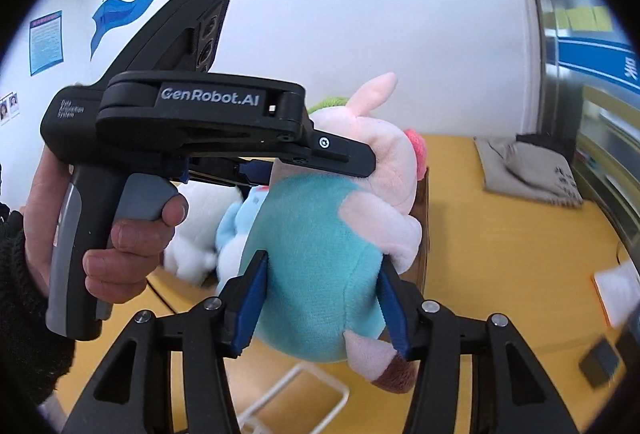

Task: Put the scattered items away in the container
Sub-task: 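Lower the pink pig into the box beside the blue bear and release, then pull both tools back and move toward the clear phone case, then close both grippers on the rim of the clear phone case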

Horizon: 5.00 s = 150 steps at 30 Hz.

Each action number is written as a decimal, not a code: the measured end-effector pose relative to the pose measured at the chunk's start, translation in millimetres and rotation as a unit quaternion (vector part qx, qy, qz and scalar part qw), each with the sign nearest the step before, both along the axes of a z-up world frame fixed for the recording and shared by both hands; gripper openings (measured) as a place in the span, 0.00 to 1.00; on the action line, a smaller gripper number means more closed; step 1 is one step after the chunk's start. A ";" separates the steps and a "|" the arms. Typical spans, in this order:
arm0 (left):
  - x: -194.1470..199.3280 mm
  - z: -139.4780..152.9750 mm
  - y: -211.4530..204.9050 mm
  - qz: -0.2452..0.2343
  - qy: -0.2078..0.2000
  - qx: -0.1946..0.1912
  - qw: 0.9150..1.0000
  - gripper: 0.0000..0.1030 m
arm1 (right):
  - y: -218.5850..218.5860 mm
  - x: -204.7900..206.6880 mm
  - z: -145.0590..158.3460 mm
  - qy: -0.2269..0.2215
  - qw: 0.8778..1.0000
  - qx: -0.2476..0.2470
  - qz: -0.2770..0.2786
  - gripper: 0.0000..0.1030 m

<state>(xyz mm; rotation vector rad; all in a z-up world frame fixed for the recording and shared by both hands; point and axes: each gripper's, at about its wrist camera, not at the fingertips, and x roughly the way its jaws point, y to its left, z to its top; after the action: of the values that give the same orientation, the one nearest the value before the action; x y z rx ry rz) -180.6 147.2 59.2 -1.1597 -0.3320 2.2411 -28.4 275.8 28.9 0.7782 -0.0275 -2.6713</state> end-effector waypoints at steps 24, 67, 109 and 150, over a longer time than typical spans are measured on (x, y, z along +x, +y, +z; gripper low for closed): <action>-20.7 -99.1 18.3 0.014 -0.061 -0.044 0.997 0.71 | 5.3 -66.4 -87.3 -0.130 0.991 0.006 -0.031 0.18; 182.0 -54.5 -143.9 0.172 0.059 -0.153 0.971 0.99 | -76.2 18.1 -29.2 -0.079 0.986 0.087 -0.117 0.79; 187.2 -57.2 -126.6 0.164 0.054 -0.152 0.973 0.99 | -63.7 22.1 -27.6 -0.074 0.985 0.089 -0.126 0.79; 222.8 -166.4 -10.5 -0.016 -0.092 -0.140 0.986 0.97 | 3.0 23.3 -132.8 -0.242 0.963 0.026 -0.114 0.75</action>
<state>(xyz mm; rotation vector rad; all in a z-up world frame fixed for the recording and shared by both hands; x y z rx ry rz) 42.2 136.7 -107.2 -1.5124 -0.0696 2.2072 -5.0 278.8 -103.9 1.5089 -0.1798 -2.6244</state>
